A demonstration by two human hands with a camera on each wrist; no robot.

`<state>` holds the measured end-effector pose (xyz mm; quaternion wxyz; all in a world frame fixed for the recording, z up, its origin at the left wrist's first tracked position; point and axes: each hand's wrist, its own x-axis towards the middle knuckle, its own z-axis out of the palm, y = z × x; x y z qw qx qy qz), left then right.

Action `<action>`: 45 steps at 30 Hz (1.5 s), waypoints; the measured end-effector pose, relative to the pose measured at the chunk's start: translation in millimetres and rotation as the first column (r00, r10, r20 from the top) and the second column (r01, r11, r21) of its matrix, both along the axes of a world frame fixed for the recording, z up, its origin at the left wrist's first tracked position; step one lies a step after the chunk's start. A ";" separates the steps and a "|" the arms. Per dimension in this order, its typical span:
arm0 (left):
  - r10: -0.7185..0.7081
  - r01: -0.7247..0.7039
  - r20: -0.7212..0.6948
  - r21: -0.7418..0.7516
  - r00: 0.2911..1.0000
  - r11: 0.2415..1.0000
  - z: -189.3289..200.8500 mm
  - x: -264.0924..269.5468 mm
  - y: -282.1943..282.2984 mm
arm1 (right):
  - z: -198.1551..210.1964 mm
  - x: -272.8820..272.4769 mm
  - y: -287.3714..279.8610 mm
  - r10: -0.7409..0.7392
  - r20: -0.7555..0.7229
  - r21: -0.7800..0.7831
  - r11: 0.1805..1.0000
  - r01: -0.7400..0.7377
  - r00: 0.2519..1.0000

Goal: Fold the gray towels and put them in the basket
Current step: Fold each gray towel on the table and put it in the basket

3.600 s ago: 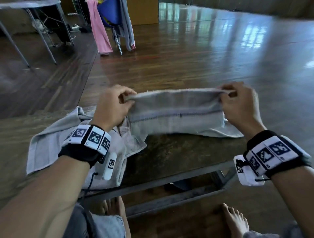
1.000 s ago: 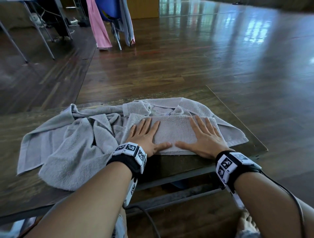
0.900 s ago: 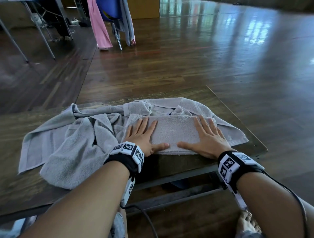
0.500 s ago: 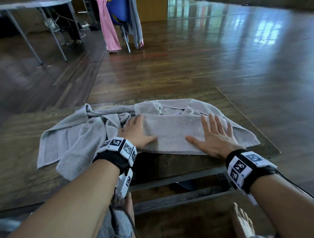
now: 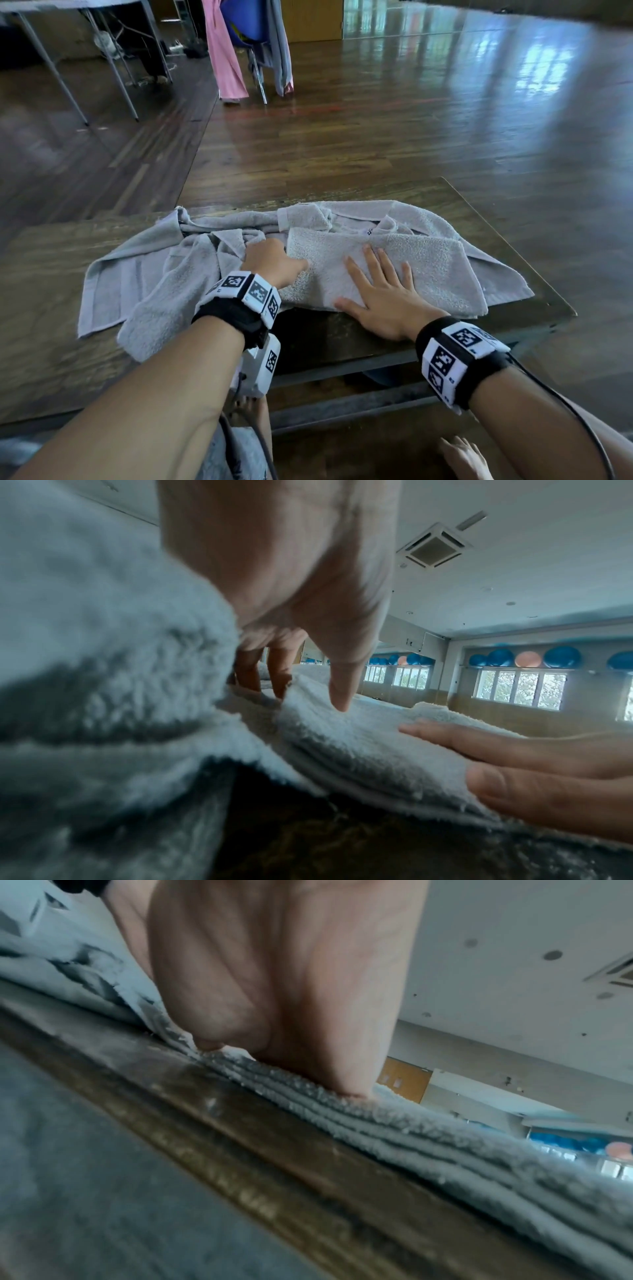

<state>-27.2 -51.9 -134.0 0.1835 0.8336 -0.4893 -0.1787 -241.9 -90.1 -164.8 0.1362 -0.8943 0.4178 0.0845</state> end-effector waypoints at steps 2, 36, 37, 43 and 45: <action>0.032 -0.030 0.022 -0.074 0.999 0.997 2.2 -4.4 1.1 | -0.8 -3.4 1.1 0.010 0.027 -0.011 1.000 -0.010 1.000; -0.655 0.654 0.055 -0.159 0.753 0.739 20.1 -160.0 -21.7 | 38.1 -116.0 -62.2 -0.819 0.574 0.749 0.528 0.400 0.004; -0.668 0.672 0.073 -0.067 0.740 0.737 15.1 -159.8 -22.4 | 36.3 -118.5 -64.7 -0.818 0.575 0.742 0.528 0.414 0.013; -0.701 0.694 0.159 0.103 0.695 0.712 -3.9 -166.7 -28.4 | 33.4 -119.1 -71.8 -0.785 0.546 0.594 0.608 0.527 0.290; -0.706 0.695 0.169 0.132 0.687 0.707 -5.8 -169.7 -30.2 | 34.2 -120.7 -71.6 -0.772 0.492 0.527 0.632 0.568 0.402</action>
